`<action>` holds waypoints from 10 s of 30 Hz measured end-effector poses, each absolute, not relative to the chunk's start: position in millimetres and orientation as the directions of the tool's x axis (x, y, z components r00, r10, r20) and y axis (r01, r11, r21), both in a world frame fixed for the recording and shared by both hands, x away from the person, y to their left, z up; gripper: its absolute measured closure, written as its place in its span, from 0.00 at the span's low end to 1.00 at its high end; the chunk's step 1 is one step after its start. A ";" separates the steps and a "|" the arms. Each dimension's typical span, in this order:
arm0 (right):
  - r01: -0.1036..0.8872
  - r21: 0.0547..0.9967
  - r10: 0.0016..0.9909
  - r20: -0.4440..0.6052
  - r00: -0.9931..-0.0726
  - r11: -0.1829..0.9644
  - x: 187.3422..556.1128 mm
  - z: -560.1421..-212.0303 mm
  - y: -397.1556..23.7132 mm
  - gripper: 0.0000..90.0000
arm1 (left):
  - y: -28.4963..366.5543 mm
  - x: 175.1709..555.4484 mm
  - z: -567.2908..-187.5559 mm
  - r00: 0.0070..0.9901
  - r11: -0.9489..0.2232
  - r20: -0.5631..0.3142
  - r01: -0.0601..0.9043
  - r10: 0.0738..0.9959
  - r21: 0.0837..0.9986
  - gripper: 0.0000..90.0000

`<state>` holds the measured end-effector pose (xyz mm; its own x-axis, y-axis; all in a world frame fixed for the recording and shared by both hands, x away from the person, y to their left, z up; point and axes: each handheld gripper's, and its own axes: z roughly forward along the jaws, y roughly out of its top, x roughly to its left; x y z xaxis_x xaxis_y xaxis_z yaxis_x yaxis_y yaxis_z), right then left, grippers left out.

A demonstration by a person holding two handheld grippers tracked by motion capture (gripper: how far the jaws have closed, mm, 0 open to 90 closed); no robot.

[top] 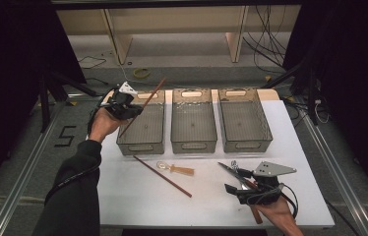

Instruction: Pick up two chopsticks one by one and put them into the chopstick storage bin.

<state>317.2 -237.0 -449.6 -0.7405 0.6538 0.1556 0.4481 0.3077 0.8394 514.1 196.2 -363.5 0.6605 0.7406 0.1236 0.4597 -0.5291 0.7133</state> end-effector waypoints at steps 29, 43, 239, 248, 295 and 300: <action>0.450 0.837 0.650 0.158 -0.743 0.311 316.9 -450.2 -236.1 0.29 | 212.8 529.2 -412.2 0.572 -0.411 -0.016 0.609 0.820 0.678 0.91; 0.452 0.836 0.649 0.161 -0.743 0.311 317.2 -450.8 -235.7 0.29 | 205.7 514.5 -395.4 0.633 -0.415 -0.075 0.587 0.771 0.695 0.40; 0.454 0.832 0.638 0.166 -0.752 0.318 317.7 -451.3 -235.6 0.29 | 207.9 522.8 -386.3 0.605 -0.397 -0.044 0.574 0.795 0.716 0.93; 0.455 0.831 0.639 0.166 -0.751 0.319 317.7 -451.3 -235.4 0.29 | 209.7 524.4 -394.0 0.584 -0.373 -0.061 0.591 0.809 0.716 0.93; 0.456 0.830 0.640 0.164 -0.750 0.322 317.1 -451.3 -235.0 0.29 | 217.1 507.7 -402.4 0.565 -0.321 -0.138 0.634 0.813 0.703 0.58; 0.458 0.829 0.640 0.166 -0.750 0.322 317.1 -451.4 -235.0 0.29 | 209.9 495.7 -396.3 0.606 -0.342 -0.129 0.596 0.785 0.726 0.51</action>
<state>317.1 -235.0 -451.4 -0.7500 0.6403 0.1658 0.4578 0.3217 0.8288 495.7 209.9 -396.3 0.6061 0.7849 -0.1286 0.5964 -0.3415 0.7264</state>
